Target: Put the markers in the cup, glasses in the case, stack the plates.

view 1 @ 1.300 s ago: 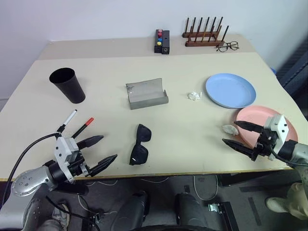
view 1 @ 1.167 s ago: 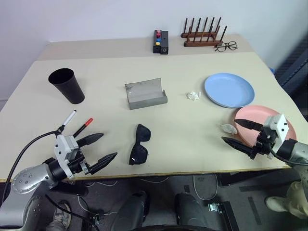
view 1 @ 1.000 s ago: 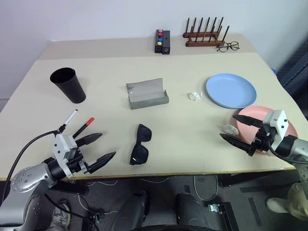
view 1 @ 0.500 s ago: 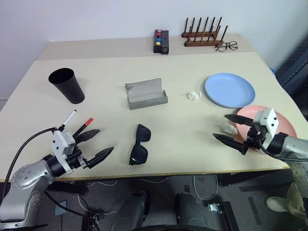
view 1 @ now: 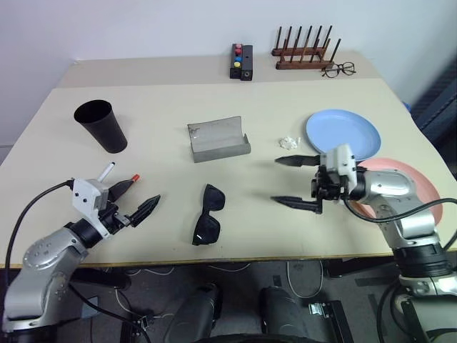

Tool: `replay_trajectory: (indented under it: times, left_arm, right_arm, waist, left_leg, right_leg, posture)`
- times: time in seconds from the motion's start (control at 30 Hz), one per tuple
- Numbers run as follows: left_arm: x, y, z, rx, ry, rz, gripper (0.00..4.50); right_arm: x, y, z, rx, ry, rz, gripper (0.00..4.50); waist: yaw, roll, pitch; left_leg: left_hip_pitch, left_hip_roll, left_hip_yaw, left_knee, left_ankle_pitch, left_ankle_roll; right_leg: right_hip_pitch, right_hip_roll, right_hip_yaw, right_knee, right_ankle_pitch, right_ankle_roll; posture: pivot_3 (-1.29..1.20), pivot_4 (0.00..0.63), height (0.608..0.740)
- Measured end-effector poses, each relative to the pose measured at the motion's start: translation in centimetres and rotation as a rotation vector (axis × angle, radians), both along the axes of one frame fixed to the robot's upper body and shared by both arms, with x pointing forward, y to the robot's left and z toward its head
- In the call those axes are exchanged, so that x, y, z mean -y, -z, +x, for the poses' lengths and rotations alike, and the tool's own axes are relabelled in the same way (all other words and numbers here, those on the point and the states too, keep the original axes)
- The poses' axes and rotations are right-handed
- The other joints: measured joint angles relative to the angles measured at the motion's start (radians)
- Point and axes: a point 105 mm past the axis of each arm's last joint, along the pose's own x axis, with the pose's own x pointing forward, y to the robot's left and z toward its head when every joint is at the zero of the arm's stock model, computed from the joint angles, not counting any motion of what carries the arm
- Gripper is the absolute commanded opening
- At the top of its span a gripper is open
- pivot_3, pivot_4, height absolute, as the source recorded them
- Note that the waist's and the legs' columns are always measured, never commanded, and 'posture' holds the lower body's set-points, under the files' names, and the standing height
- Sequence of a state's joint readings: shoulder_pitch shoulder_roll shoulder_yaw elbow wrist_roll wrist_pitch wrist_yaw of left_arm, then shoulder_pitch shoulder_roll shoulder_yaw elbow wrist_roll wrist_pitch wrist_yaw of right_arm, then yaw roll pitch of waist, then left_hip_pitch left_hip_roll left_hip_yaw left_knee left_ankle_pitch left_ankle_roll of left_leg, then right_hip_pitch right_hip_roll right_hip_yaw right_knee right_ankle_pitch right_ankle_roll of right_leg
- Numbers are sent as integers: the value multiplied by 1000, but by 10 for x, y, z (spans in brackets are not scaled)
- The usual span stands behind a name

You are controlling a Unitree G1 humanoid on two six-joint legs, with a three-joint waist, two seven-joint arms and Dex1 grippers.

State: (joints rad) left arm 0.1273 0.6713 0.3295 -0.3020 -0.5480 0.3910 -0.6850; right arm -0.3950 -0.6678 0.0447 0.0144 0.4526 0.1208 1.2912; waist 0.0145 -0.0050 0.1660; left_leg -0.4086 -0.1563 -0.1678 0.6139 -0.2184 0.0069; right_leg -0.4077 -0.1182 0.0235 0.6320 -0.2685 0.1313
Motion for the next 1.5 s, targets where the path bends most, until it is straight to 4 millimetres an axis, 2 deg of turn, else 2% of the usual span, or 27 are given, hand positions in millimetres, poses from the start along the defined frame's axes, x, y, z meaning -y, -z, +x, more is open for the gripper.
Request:
replay_trajectory:
  times: [0.13,0.23,0.3,0.57,0.7,1.17,1.3,1.5]
  left_arm:
    - [-21,-19,3,-46,-8,123,4486]
    - [-31,-35,7,-57,-25,122,4486]
    - [-31,-38,8,-65,-22,115,4486]
    - [-40,-23,6,-206,-75,107,4486]
    - [-37,-22,6,-218,-77,112,4486]
    - [-31,-18,11,-202,-115,77,4486]
    - [-36,-16,14,-204,-148,96,4486]
    - [-45,-1,22,-261,-214,148,4486]
  right_arm:
    - [4,12,2,-37,-37,-40,4447]
    - [6,9,11,-23,-33,-51,4447]
    - [3,6,16,-16,-54,-46,4447]
    - [-16,-15,43,25,-90,-41,4447]
    - [-28,-26,46,49,-129,-23,4447]
    - [-27,-11,49,-31,-142,44,4447]
    - [-26,-9,50,-26,-141,50,4447]
    - [-27,-10,50,-4,-143,60,4447]
  waist:
    - [-4,1,0]
    - [-5,2,1]
    - [-6,2,1]
    - [-11,2,1]
    - [-9,2,1]
    - [-12,2,1]
    - [-14,2,1]
    - [-19,2,1]
  left_leg:
    - [0,0,1,0,0,0]
    - [0,0,1,0,0,-1]
    - [0,0,1,-1,0,-1]
    - [0,0,1,-1,0,-2]
    - [0,0,0,-1,0,-2]
    - [0,0,0,-1,1,-2]
    - [0,0,0,-1,1,-3]
    - [0,0,0,-1,1,-3]
  right_leg:
    - [0,0,1,1,0,0]
    - [-1,1,1,1,0,0]
    - [-1,1,1,1,0,0]
    - [-2,1,1,2,0,0]
    - [-2,1,1,2,1,0]
    - [-2,1,1,3,1,0]
    - [-2,1,1,3,1,0]
    - [-2,2,1,3,1,0]
  posture:
    - [0,150,740]
    - [0,150,740]
    - [0,150,740]
    - [0,150,740]
    - [0,150,740]
    - [0,150,740]
    - [0,150,740]
    - [0,150,740]
